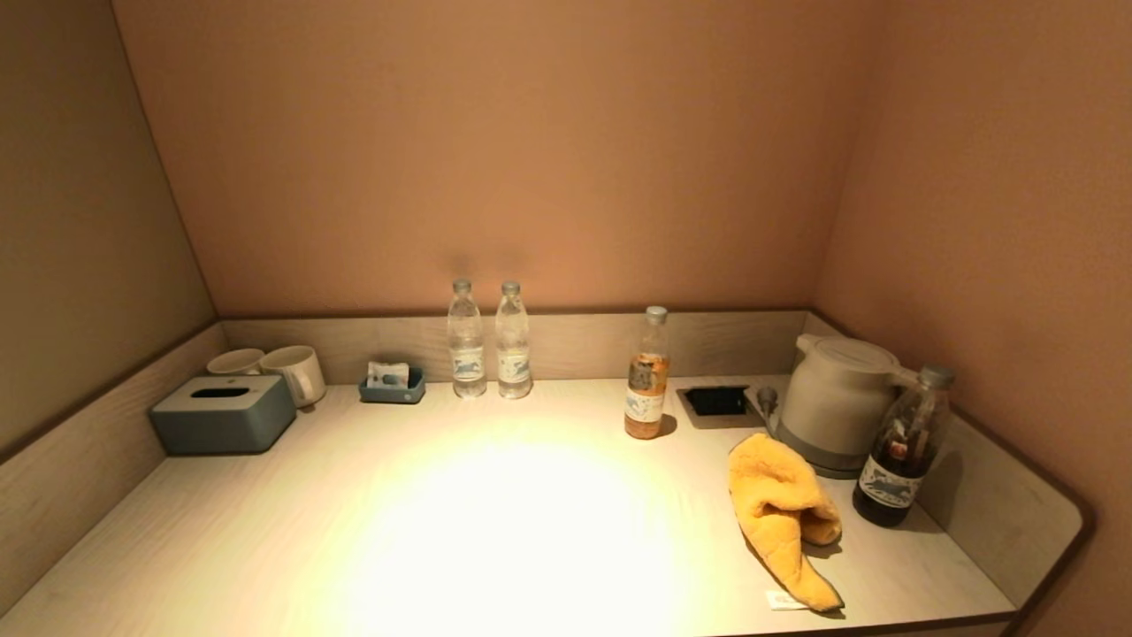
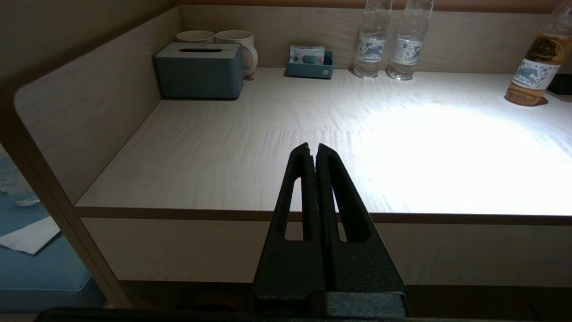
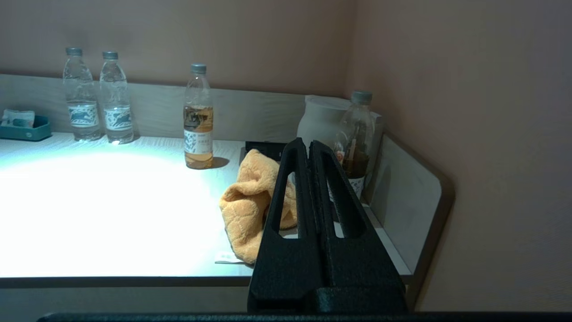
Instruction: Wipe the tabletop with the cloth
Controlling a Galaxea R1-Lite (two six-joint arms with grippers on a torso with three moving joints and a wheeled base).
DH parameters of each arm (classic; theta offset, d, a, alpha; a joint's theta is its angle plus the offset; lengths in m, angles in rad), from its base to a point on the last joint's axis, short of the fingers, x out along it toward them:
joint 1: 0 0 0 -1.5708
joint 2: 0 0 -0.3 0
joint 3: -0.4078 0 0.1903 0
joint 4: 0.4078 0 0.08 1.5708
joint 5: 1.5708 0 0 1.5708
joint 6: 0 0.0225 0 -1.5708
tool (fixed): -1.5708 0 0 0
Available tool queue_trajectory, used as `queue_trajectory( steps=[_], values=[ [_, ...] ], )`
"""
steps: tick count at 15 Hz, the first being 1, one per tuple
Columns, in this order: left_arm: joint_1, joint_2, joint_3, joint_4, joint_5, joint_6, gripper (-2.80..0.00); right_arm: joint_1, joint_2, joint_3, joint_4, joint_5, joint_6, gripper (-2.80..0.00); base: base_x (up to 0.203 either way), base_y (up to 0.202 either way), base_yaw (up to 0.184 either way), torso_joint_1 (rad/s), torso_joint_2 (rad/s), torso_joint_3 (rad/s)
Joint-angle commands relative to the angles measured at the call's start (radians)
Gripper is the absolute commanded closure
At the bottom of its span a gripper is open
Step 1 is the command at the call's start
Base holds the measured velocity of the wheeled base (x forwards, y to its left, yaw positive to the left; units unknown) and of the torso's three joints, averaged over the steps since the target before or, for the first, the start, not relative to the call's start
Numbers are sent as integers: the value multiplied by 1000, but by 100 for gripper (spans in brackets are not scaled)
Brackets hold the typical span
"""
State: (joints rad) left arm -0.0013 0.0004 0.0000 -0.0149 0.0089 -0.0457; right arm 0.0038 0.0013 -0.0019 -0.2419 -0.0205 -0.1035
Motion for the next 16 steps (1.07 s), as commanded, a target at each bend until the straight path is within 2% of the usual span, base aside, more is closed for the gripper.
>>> queue_trajectory(
  steps=[1, 7, 12, 16],
  values=[
    [0, 0, 0, 0, 0, 0, 0, 1, -1, 2, 75, 19, 2, 0, 0, 0, 0, 0, 0, 0],
    [0, 0, 0, 0, 0, 0, 0, 1, -1, 2, 242, 22, 49, 0, 0, 0, 0, 0, 0, 0],
    [0, 0, 0, 0, 0, 0, 0, 1, -1, 2, 239, 20, 114, 0, 0, 0, 0, 0, 0, 0],
    [0, 0, 0, 0, 0, 0, 0, 1, -1, 2, 239, 20, 114, 0, 0, 0, 0, 0, 0, 0]
  ],
)
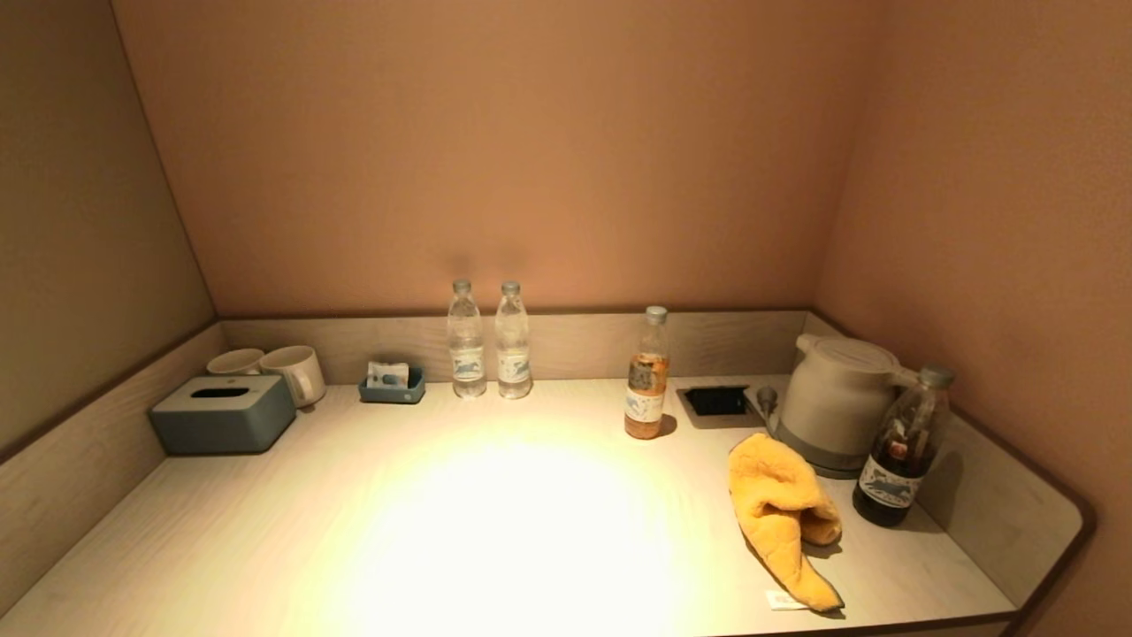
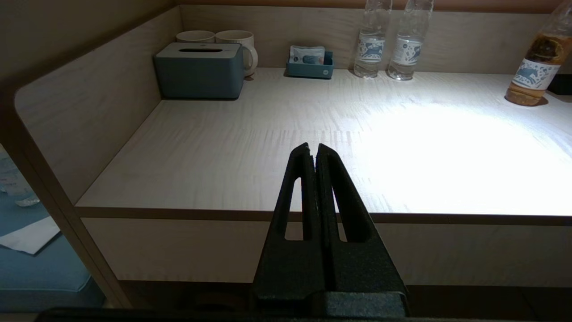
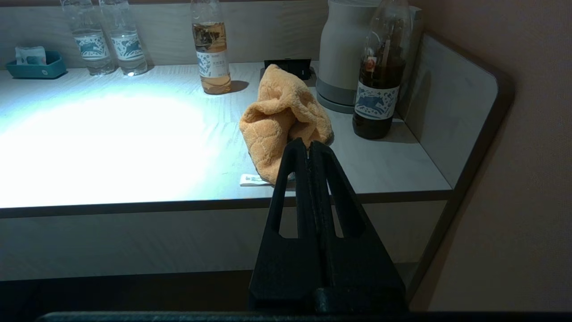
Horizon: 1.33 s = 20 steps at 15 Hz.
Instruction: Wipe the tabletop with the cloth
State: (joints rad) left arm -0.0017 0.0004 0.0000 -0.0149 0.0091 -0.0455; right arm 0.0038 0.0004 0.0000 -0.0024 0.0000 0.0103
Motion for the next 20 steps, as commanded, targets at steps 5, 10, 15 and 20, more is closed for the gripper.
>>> queue_trajectory(
  steps=[5, 10, 15, 20],
  values=[
    [0, 0, 0, 0, 0, 0, 0, 1, 0, 0, -1, 0, 0, 0, 0, 0, 0, 0, 0, 0],
    [0, 0, 0, 0, 0, 0, 0, 1, 0, 0, -1, 0, 0, 0, 0, 0, 0, 0, 0, 0],
    [0, 0, 0, 0, 0, 0, 0, 1, 0, 0, -1, 0, 0, 0, 0, 0, 0, 0, 0, 0],
    [0, 0, 0, 0, 0, 0, 0, 1, 0, 0, -1, 0, 0, 0, 0, 0, 0, 0, 0, 0]
  ],
)
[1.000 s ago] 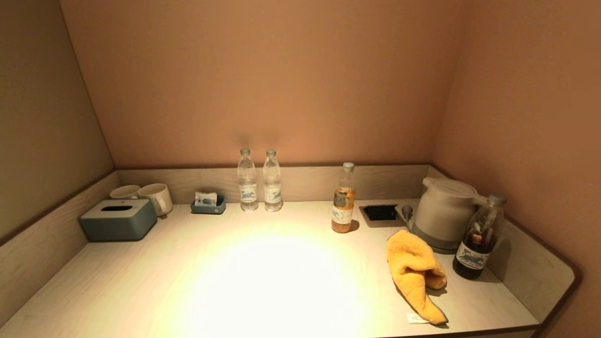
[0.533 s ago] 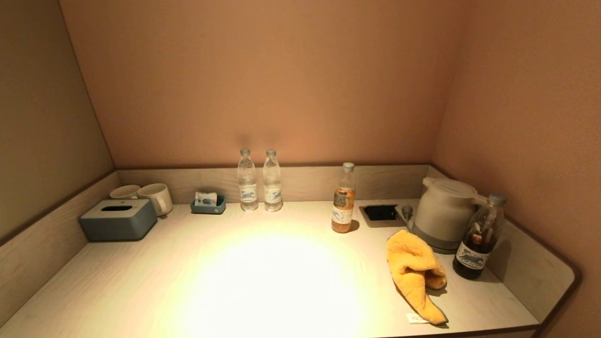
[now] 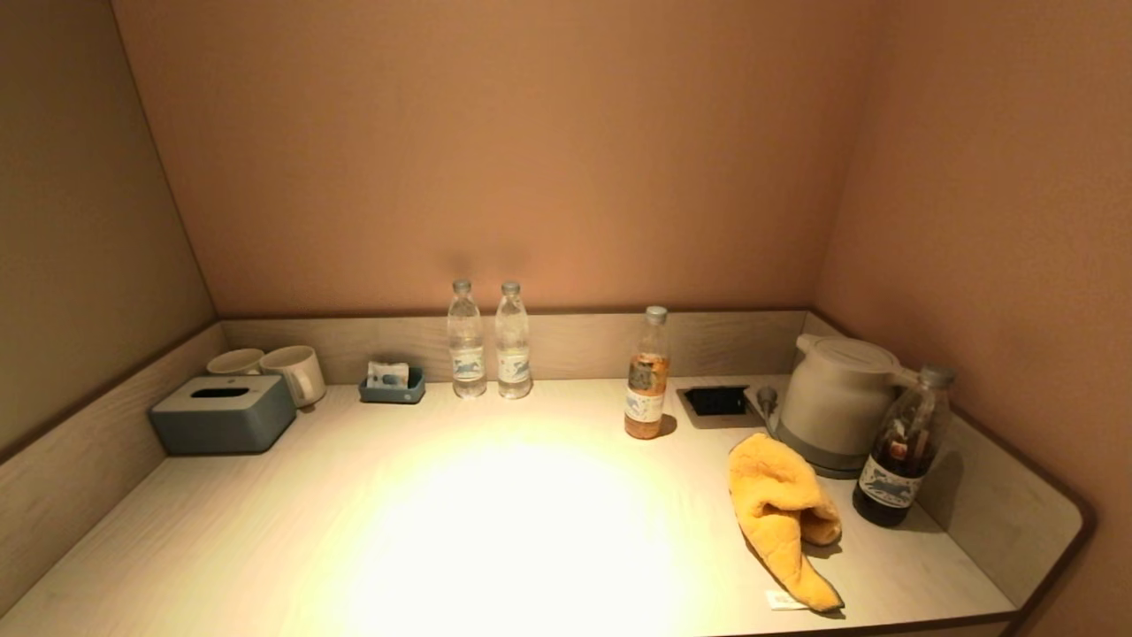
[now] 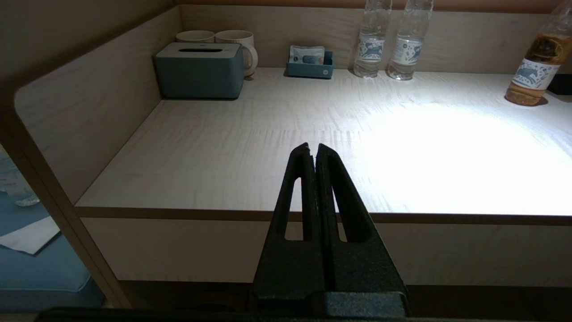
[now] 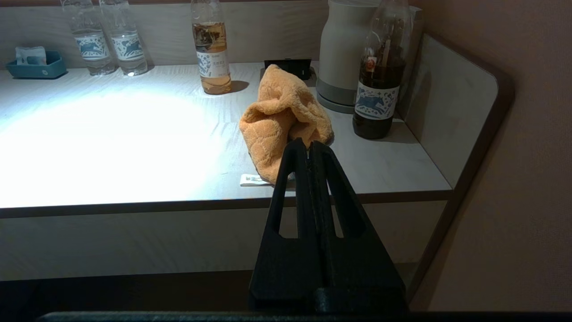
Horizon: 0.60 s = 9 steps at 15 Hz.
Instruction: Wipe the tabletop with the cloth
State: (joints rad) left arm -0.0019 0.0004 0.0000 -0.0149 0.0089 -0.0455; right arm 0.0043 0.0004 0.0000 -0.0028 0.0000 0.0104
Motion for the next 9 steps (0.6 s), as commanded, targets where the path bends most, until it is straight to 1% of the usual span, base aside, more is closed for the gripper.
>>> queue_trajectory(
  steps=[1, 9],
  values=[
    [0, 0, 0, 0, 0, 0, 0, 0, 0, 0, 0, 0, 0, 0, 0, 0, 0, 0, 0, 0],
    [0, 0, 0, 0, 0, 0, 0, 0, 0, 0, 0, 0, 2, 0, 0, 0, 0, 0, 0, 0]
  ],
)
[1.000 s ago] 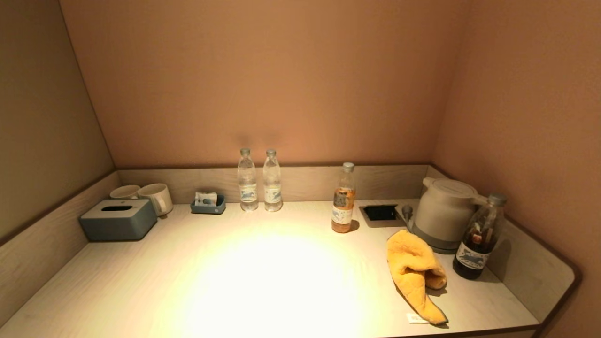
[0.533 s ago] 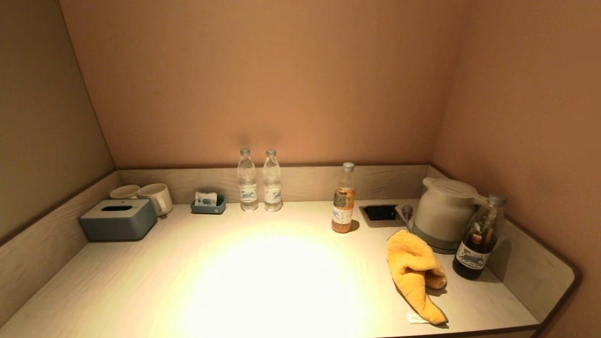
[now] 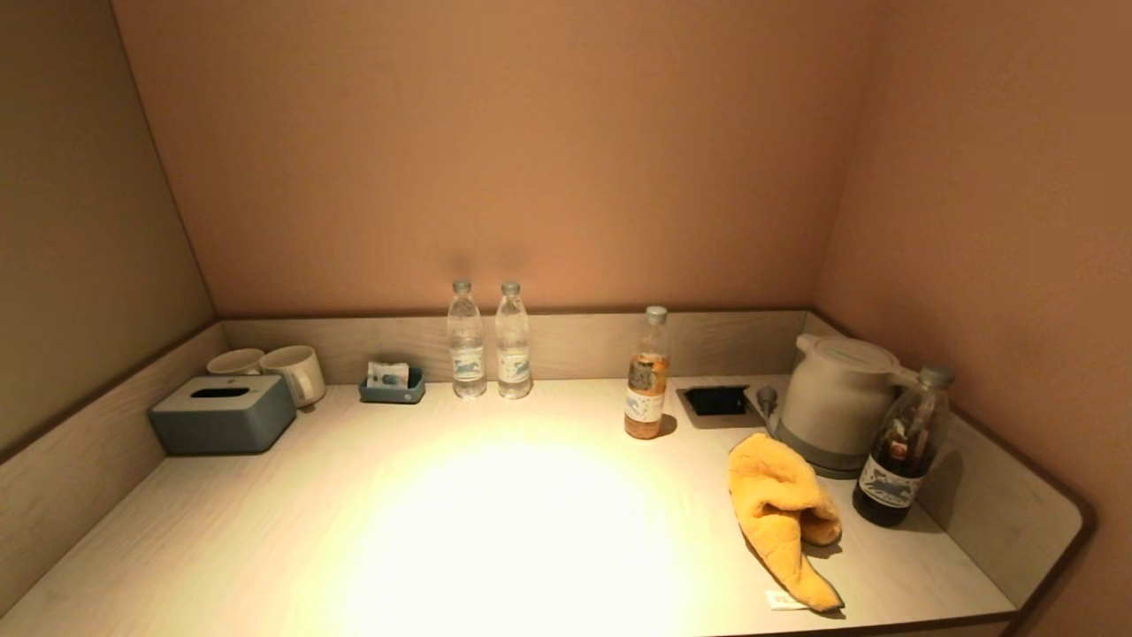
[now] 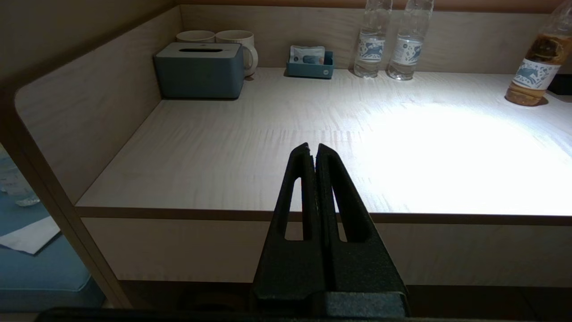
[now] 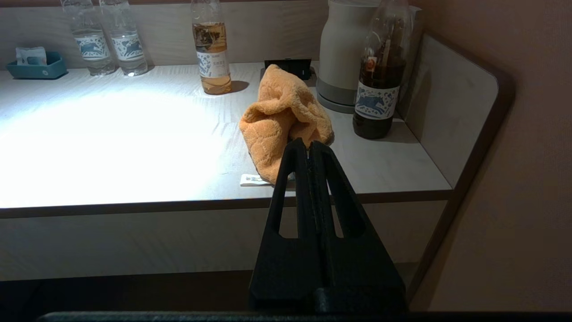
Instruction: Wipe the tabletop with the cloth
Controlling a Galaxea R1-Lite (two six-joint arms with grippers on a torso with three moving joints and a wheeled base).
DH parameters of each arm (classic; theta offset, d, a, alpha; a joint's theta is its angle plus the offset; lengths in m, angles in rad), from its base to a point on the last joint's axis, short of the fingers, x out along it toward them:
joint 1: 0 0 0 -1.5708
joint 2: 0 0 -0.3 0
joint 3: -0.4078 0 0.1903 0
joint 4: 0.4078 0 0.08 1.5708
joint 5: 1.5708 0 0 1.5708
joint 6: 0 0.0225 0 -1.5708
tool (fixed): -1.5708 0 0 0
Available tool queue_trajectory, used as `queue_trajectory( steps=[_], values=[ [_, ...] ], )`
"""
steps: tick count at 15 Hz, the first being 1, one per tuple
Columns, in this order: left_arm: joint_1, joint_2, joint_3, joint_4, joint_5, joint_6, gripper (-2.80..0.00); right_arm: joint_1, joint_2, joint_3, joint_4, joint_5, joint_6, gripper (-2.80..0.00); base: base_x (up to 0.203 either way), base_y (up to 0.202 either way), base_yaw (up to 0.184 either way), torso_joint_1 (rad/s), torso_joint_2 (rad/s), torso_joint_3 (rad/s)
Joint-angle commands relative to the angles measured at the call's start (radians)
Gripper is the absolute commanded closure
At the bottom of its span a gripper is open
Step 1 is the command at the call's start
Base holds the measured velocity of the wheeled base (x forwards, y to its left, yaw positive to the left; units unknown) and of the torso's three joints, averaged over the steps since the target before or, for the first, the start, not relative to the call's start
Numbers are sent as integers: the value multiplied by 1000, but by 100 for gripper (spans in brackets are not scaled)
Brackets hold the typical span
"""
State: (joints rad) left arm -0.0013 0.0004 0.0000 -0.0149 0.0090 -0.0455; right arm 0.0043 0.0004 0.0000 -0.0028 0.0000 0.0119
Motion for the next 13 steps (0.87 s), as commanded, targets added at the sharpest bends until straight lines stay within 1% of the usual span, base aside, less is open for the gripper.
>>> queue_trajectory(
  steps=[1, 13],
  values=[
    [0, 0, 0, 0, 0, 0, 0, 0, 0, 0, 0, 0, 0, 0, 0, 0, 0, 0, 0, 0],
    [0, 0, 0, 0, 0, 0, 0, 0, 0, 0, -2, 0, 2, 0, 0, 0, 0, 0, 0, 0]
  ],
)
